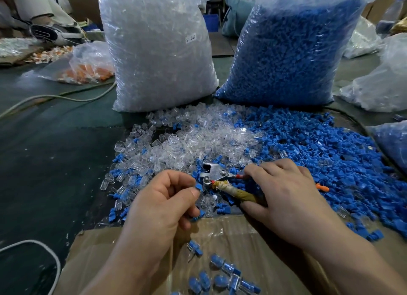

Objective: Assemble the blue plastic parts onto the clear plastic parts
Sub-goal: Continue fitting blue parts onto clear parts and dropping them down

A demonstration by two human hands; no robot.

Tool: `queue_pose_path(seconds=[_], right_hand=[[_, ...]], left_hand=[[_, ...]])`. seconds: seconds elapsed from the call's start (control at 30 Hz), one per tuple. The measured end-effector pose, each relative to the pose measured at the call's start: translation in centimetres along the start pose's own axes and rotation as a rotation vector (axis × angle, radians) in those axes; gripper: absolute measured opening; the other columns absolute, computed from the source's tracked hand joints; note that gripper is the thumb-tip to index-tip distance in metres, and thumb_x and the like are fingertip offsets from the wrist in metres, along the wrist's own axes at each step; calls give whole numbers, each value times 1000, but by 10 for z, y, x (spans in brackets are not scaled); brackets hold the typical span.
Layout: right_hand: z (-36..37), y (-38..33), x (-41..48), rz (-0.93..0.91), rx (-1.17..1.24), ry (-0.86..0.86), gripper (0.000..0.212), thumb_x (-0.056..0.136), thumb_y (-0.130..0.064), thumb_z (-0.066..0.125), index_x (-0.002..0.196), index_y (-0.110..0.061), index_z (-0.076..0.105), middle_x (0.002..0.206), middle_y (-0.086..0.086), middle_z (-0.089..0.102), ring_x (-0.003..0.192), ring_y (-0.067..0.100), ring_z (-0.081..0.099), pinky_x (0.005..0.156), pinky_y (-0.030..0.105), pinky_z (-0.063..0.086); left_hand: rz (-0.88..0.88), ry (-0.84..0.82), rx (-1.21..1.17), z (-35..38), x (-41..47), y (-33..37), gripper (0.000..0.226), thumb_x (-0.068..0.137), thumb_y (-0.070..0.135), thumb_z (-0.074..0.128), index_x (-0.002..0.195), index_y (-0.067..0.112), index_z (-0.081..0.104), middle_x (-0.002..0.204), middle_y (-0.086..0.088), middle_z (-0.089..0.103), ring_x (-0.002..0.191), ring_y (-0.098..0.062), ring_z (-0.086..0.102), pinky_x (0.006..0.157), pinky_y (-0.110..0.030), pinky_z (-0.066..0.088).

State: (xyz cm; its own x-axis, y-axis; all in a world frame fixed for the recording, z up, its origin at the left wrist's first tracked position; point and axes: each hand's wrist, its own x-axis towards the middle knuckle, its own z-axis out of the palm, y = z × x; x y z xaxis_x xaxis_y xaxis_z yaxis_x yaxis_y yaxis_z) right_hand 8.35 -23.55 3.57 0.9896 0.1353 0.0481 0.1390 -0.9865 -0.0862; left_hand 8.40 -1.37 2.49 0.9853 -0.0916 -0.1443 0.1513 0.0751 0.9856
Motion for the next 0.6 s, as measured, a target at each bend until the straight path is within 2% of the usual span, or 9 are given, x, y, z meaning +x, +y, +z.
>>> queue_pose_path(seconds=[0.1,0.2,0.27,0.33,0.4,0.5,0.6], right_hand=[[-5,-2,-2,37,36,95,51,83,-63,40,129,-41,39,113,-15,53,106,15,38,90,37,30],[-11,-5,-6,49,175,138,53,84,-65,31,131,-42,30,107,-17,46,94,8,41,80,29,33],[-14,-9,-10,-5,275,127,52,81,-68,24,127,-45,27,102,-23,43,87,1,43,70,17,32],[-16,-12,-13,-83,302,104,49,78,-69,25,123,-48,29,99,-28,42,89,-7,44,67,13,31],[-17,-15,-16,-150,310,86,44,79,-66,32,120,-50,33,98,-30,42,91,-9,44,68,15,34],[-19,-14,-18,-182,317,81,41,80,-63,38,120,-50,35,105,-29,45,96,-3,45,77,20,41],[-21,-12,-19,-185,332,108,41,80,-61,41,120,-52,35,110,-30,46,101,-8,42,81,14,36]], left_hand=[[26,8,-25,-2,2,-3,24,89,3,67,80,24,74,62,-8,64,47,-13,54,42,-19,45],[56,-6,-85,-5,4,-5,12,83,13,72,84,25,73,64,-7,63,50,-14,53,43,-21,45],[59,-21,-136,-8,4,-6,19,71,27,78,89,24,73,67,-6,64,53,-16,52,44,-24,45],[87,0,-132,-9,7,-8,20,70,24,77,90,25,73,70,-4,64,57,-15,54,44,-24,44],[134,13,-111,-9,8,-8,15,76,19,69,88,27,73,71,-3,65,58,-13,55,42,-23,42],[168,0,-98,-10,7,-7,12,78,19,68,87,27,72,73,-2,65,58,-11,56,42,-20,43],[178,-17,-74,-11,5,-6,13,79,19,66,89,26,72,74,-4,65,59,-12,56,44,-20,44]])
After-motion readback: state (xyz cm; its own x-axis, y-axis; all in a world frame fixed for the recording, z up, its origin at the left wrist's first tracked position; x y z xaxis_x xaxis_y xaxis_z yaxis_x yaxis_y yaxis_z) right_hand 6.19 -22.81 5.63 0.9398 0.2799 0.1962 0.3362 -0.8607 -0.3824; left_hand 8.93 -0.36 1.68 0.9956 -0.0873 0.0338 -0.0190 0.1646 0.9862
